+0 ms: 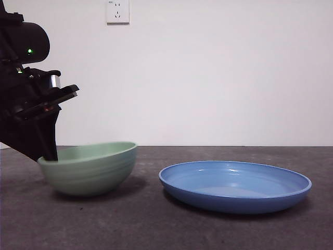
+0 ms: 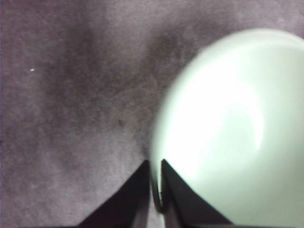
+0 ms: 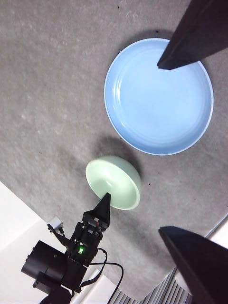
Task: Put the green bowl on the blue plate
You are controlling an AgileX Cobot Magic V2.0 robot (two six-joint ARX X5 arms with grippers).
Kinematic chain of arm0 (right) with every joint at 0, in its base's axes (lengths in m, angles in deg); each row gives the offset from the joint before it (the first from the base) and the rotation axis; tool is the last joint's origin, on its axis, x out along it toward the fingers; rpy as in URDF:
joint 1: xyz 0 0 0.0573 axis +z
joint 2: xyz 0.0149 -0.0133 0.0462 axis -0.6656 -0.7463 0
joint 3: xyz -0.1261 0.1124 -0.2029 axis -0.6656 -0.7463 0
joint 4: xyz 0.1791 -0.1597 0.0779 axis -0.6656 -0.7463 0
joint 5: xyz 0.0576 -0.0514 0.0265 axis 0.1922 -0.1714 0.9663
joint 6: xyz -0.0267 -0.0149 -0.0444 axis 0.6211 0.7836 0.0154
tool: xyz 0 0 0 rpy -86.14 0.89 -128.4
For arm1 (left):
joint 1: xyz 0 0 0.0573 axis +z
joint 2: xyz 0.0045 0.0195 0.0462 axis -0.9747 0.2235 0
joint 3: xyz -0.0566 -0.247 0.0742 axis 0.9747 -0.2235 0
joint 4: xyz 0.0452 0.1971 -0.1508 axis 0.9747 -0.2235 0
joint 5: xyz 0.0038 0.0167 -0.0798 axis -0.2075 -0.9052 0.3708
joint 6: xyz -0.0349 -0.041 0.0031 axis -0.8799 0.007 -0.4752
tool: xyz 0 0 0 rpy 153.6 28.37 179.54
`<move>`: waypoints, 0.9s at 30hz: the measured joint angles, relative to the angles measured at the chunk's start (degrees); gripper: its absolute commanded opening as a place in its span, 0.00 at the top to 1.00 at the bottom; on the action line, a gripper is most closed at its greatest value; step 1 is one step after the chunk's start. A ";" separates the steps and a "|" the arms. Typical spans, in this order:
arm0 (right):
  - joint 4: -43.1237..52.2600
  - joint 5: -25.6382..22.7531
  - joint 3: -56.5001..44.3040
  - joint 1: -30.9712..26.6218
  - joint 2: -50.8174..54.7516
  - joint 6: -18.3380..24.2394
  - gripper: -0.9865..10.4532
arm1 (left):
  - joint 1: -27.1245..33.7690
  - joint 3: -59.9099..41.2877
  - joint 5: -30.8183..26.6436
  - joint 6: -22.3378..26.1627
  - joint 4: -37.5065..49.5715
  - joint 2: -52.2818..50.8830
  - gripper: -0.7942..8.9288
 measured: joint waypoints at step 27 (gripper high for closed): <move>-0.07 0.00 0.00 0.00 0.00 0.00 0.43 | -19.47 33.99 -10.16 -7.96 -18.51 12.96 0.90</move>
